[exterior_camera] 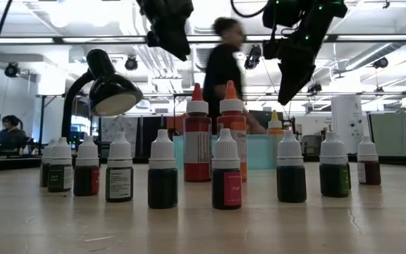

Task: Pick & Place food coloring
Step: Put the large red food coloring bottle into the green bin

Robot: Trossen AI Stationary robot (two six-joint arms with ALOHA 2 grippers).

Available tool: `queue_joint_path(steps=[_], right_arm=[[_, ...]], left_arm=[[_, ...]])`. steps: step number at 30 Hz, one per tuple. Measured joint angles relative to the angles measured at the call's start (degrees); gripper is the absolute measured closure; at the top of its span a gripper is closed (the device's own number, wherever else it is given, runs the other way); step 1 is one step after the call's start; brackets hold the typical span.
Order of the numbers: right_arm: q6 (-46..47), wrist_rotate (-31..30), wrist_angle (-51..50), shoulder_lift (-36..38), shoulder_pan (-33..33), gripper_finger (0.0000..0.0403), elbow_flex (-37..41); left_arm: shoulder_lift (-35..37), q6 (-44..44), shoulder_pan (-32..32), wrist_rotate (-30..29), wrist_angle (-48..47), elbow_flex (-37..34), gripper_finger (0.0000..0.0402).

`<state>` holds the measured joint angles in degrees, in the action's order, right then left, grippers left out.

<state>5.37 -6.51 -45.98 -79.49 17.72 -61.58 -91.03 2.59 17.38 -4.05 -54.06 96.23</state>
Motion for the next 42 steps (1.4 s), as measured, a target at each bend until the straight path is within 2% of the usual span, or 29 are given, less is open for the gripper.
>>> queue_joint_path(steps=[7, 12, 15, 19, 24, 28, 37, 42], right_arm=[[0.59, 0.51, 0.31, 0.32, -0.22, 0.0174, 0.00], [2.00, 0.52, 0.64, 1.05, -0.25, 0.0174, 0.00], [2.10, 0.51, 0.62, 1.03, -0.25, 0.0174, 0.00], [2.16, 0.52, -0.56, 1.05, -0.25, 0.0174, 0.00], [0.35, 0.57, -3.64, 1.06, -0.25, 0.0174, 0.00], [-2.99, 0.60, -6.88, 1.06, -0.25, 0.0174, 0.00], [-11.54, 0.73, -8.31, 1.14, -0.22, 0.0174, -0.02], [-12.46, 0.71, -5.73, 1.12, -0.20, 0.0174, 0.00]], left_arm=[[2.34, -9.42, -10.57, 0.20, 2.14, -10.50, 0.0271], [2.32, -14.00, -16.49, 0.33, 10.95, -19.51, 0.0271], [2.30, -14.93, -17.56, 2.43, 16.52, -23.27, 0.0271], [2.32, -11.83, -17.96, 6.25, 19.86, -25.07, 0.0271], [1.49, -8.95, -20.89, 7.17, 21.85, -25.27, 0.0271], [0.75, -6.28, -23.86, 4.93, 23.89, -25.24, 0.0271], [-0.76, 8.53, -27.96, 2.12, 24.17, -25.24, 0.0272], [-2.44, 9.09, -29.19, 1.77, 24.28, -25.24, 0.0273]])
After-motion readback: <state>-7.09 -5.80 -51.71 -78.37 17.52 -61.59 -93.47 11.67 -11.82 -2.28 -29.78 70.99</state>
